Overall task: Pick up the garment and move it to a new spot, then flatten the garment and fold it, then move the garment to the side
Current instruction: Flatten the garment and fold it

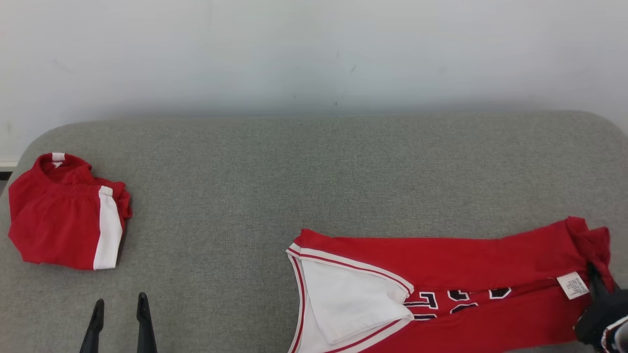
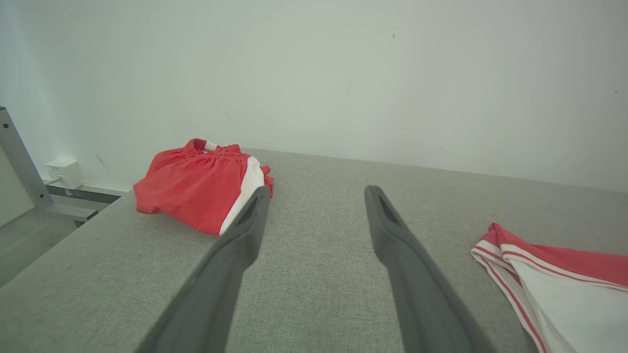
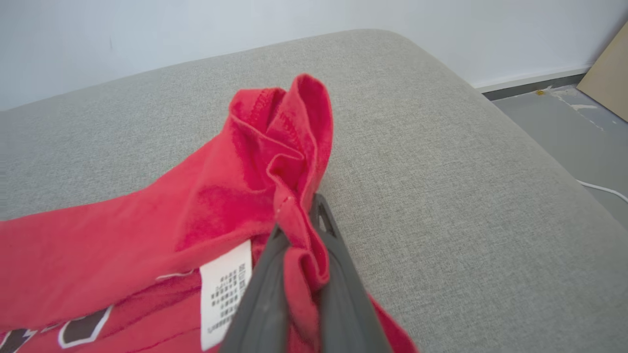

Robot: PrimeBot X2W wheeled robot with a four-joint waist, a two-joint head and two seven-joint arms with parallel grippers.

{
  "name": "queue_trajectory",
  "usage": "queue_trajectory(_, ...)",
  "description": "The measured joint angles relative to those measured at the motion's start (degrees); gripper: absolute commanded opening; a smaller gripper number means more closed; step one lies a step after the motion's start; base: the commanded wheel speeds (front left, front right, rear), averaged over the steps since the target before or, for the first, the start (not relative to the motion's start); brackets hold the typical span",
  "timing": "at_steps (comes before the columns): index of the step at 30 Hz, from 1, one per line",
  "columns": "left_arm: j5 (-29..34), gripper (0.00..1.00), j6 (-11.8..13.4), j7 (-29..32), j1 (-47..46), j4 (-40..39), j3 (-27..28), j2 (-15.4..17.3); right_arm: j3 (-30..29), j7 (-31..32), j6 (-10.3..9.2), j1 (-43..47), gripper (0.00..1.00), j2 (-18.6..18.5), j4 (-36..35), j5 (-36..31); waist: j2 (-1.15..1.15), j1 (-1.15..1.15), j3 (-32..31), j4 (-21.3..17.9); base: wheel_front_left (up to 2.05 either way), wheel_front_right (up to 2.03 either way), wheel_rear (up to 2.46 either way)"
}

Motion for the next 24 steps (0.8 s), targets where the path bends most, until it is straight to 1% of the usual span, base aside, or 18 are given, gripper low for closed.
queue_trajectory(6,-0.24,1.0,0.47,0.0,0.26,-0.4,0.2,-0.02,4.12,0.22,-0.01,2.14,0.0,4.56,-9.77,0.69,0.0,0.0,-0.22,-1.11,0.0,0.0,0.0)
queue_trajectory(10,-0.33,1.0,0.71,0.0,0.26,-0.34,0.22,-0.02,7.1,1.71,-0.01,3.93,0.0,8.5,-17.6,0.62,0.0,0.0,-0.1,-1.33,0.0,0.0,0.0)
queue_trajectory(15,-0.37,1.0,0.98,0.0,0.11,-0.1,-0.34,-0.02,10.27,3.91,-0.01,5.38,0.0,14.28,-25.24,-0.67,0.0,0.0,0.15,-0.72,0.0,0.0,0.0)
queue_trajectory(19,-0.38,1.0,1.12,0.0,-0.26,0.15,-0.78,-0.03,11.65,5.17,-0.01,6.07,0.0,18.64,-28.35,-1.72,0.0,0.0,0.38,0.44,0.0,0.0,0.0)
queue_trajectory(22,-0.41,1.0,1.09,0.0,-0.9,0.35,-1.48,-0.03,13.52,6.1,-0.01,6.36,0.0,21.41,-29.09,-2.38,0.0,0.0,0.55,1.52,0.0,0.0,0.0)
queue_trajectory(24,-0.48,1.0,1.09,0.0,-1.08,0.49,-1.89,-0.04,15.17,6.28,-0.01,6.74,0.0,22.62,-28.93,-2.94,0.0,0.0,0.72,2.31,0.0,0.0,0.0)
